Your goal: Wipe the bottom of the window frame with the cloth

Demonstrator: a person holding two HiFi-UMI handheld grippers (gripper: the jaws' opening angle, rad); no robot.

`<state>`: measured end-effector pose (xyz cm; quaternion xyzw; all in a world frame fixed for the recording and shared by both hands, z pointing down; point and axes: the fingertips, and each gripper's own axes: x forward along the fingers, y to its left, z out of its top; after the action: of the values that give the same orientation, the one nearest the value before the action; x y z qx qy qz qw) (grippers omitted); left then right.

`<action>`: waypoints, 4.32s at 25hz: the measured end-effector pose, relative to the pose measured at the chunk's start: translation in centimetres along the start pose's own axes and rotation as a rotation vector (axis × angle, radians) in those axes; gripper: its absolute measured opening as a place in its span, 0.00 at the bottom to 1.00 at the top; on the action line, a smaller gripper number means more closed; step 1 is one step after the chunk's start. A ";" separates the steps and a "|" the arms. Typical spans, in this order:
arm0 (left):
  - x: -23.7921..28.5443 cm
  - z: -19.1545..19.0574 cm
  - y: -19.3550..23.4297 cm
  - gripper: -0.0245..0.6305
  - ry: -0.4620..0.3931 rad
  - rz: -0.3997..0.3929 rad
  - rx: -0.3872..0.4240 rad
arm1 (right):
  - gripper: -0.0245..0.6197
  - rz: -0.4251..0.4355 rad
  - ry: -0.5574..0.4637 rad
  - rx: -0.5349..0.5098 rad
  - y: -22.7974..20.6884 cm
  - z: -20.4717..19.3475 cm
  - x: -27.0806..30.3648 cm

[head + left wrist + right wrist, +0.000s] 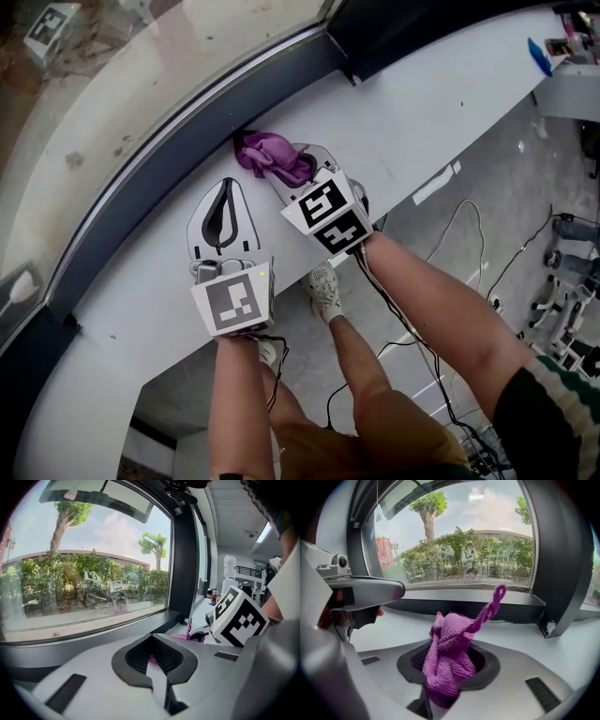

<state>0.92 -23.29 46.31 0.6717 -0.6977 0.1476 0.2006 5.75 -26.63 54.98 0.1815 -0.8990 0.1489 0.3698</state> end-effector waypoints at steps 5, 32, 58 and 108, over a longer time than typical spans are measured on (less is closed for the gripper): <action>3.1 1.4 -3.1 0.05 -0.008 -0.045 0.035 | 0.24 -0.033 -0.011 0.023 -4.0 -0.7 -1.0; 8.9 3.2 -13.9 0.05 0.011 -0.197 0.102 | 0.23 -0.254 0.013 0.136 -17.0 -4.6 -7.4; 6.0 -0.9 -20.5 0.05 0.058 -0.244 0.110 | 0.23 -0.209 0.058 0.134 -14.8 -12.4 -13.4; -9.8 -10.4 -11.6 0.05 0.153 -0.132 0.011 | 0.24 0.003 0.165 0.017 7.4 -16.0 -12.7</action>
<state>13.54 -10.32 50.00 0.7041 -0.6337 0.1886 0.2591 20.68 -10.92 55.79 0.1704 -0.8645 0.1717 0.4406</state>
